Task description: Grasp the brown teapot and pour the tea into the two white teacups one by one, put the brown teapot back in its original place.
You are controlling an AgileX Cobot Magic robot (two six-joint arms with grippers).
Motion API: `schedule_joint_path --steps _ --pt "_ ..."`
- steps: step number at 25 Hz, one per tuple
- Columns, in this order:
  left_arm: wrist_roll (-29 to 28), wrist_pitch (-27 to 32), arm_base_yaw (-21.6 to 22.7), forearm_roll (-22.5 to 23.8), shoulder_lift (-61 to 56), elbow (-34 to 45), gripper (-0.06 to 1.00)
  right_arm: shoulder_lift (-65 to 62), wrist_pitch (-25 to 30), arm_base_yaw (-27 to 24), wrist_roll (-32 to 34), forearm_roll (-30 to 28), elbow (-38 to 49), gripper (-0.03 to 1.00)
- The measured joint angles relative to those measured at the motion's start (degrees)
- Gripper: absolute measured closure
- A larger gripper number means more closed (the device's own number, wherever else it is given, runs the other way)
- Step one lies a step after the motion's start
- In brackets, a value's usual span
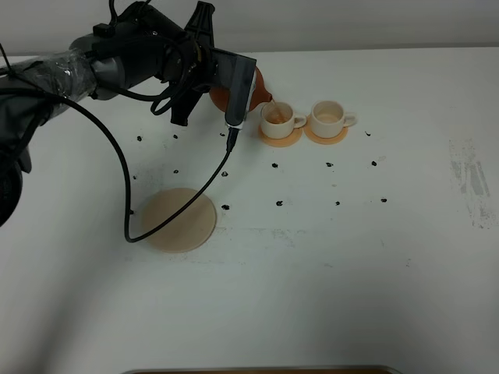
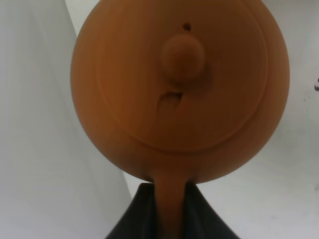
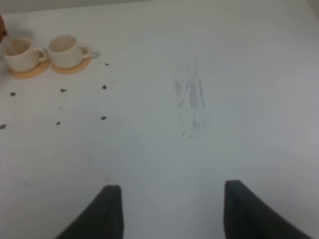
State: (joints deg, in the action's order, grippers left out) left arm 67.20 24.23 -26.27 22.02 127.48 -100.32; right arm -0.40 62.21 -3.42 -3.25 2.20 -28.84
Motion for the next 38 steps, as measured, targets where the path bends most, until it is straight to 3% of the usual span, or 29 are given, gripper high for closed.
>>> schedule_joint_path --steps 18,38 --pt "0.0 -0.4 -1.1 7.7 1.1 0.0 0.82 0.0 0.0 0.0 0.0 0.0 0.0 0.49" --pt "0.0 -2.2 -2.0 12.0 1.1 0.0 0.82 0.0 0.0 0.0 0.0 0.0 0.0 0.49"
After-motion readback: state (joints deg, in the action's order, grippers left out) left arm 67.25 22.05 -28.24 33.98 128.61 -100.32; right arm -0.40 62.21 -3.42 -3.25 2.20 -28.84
